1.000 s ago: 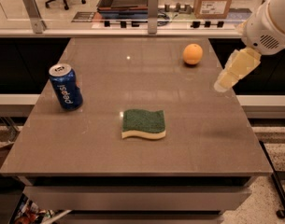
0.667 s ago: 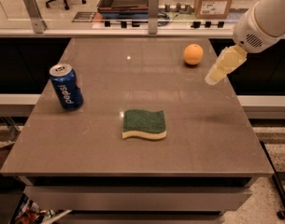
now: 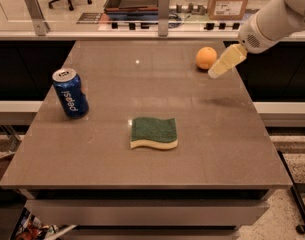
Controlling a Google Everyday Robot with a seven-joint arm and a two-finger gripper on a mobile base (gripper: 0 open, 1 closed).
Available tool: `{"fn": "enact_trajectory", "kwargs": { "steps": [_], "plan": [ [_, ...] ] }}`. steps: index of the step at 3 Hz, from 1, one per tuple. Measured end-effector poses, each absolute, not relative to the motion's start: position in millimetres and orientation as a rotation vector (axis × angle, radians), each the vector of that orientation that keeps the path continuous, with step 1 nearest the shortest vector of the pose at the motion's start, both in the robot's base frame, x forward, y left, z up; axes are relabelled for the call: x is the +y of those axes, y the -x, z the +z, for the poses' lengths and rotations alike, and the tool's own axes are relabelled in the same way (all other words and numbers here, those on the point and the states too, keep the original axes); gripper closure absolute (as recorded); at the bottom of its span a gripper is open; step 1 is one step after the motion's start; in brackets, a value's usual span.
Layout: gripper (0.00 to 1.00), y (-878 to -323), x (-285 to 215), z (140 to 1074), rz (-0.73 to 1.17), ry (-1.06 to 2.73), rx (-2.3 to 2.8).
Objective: Move orange near pepsi can
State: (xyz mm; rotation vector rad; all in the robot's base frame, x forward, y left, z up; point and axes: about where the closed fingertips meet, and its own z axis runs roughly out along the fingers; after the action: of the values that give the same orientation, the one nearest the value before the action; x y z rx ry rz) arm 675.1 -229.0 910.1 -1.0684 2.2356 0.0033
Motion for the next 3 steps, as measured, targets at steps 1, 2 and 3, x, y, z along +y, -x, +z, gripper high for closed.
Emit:
{"fn": "enact_trajectory", "kwargs": {
  "steps": [1, 2, 3],
  "plan": [
    [0.00, -709, -230, 898, 0.075, 0.997, 2.211],
    [0.00, -732, -228, 887, 0.167, 0.940, 2.169],
    [0.00, -747, -222, 877, 0.256, 0.913, 2.135]
  ]
}}
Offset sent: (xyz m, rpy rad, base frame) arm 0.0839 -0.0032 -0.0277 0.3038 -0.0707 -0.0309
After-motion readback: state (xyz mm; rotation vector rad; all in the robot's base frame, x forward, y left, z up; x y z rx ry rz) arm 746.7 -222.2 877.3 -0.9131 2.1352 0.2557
